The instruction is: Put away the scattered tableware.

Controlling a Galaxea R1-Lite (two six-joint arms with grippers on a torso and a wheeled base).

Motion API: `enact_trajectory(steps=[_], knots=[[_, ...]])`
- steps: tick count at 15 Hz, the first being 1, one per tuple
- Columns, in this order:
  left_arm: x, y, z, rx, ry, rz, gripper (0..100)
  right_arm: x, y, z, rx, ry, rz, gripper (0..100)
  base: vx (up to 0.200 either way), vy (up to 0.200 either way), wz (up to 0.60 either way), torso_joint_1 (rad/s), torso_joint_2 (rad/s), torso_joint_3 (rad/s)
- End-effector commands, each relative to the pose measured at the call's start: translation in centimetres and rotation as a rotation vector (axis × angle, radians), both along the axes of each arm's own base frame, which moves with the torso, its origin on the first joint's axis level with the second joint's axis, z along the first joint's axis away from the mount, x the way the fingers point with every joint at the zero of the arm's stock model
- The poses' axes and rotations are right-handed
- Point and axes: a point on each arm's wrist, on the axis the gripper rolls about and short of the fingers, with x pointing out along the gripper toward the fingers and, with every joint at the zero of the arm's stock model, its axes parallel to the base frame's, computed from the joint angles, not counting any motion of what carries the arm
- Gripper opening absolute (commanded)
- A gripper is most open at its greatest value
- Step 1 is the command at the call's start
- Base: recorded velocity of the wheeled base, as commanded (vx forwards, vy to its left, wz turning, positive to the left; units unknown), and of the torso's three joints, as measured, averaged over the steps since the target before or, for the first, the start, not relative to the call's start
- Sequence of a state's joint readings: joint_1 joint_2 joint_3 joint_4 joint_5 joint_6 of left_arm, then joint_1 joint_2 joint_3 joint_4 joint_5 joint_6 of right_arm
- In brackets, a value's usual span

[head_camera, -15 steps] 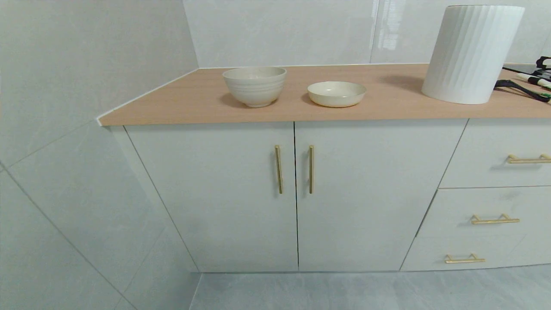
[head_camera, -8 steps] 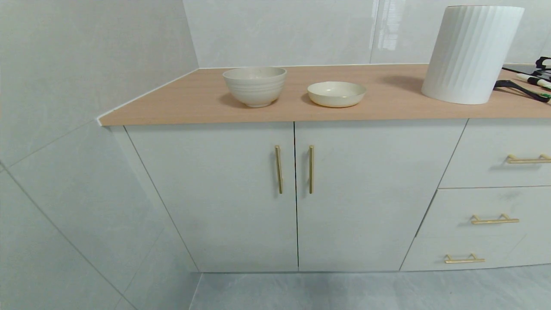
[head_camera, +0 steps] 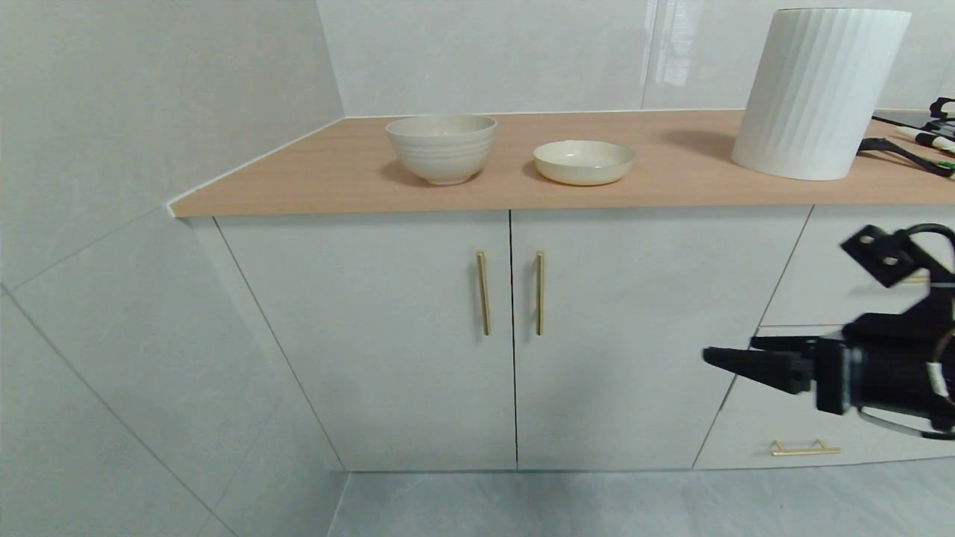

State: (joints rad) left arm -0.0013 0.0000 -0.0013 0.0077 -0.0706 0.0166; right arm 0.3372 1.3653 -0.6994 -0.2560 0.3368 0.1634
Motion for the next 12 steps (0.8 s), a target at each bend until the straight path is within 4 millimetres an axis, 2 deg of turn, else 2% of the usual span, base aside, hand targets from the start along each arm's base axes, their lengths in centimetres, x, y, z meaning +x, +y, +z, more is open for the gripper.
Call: enact_trajectory(steps=[1,4,6,8,12], knots=[[0.0,0.0,0.0,0.000,0.000,0.000,100,6.8,5.7,-3.3,0.034,0.147,0.187,100,0.000,0.000,0.00,0.000,0.00,0.000],[0.0,0.0,0.0,0.000,0.000,0.000,100,11.3,9.2,-4.9,0.058,0.130,0.263,100,0.000,0.000,0.00,0.000,0.00,0.000],[0.0,0.0,0.0,0.000,0.000,0.000,100,14.2,10.8,-7.5,0.073,0.088,0.267,100,0.000,0.000,0.00,0.000,0.00,0.000],[0.0,0.0,0.0,0.000,0.000,0.000,100,15.2,11.2,-8.6,0.100,0.032,0.262,100,0.000,0.000,0.00,0.000,0.00,0.000],[0.0,0.0,0.0,0.000,0.000,0.000,100,16.7,12.0,-9.5,0.179,-0.001,0.236,100,0.000,0.000,0.00,0.000,0.00,0.000]])
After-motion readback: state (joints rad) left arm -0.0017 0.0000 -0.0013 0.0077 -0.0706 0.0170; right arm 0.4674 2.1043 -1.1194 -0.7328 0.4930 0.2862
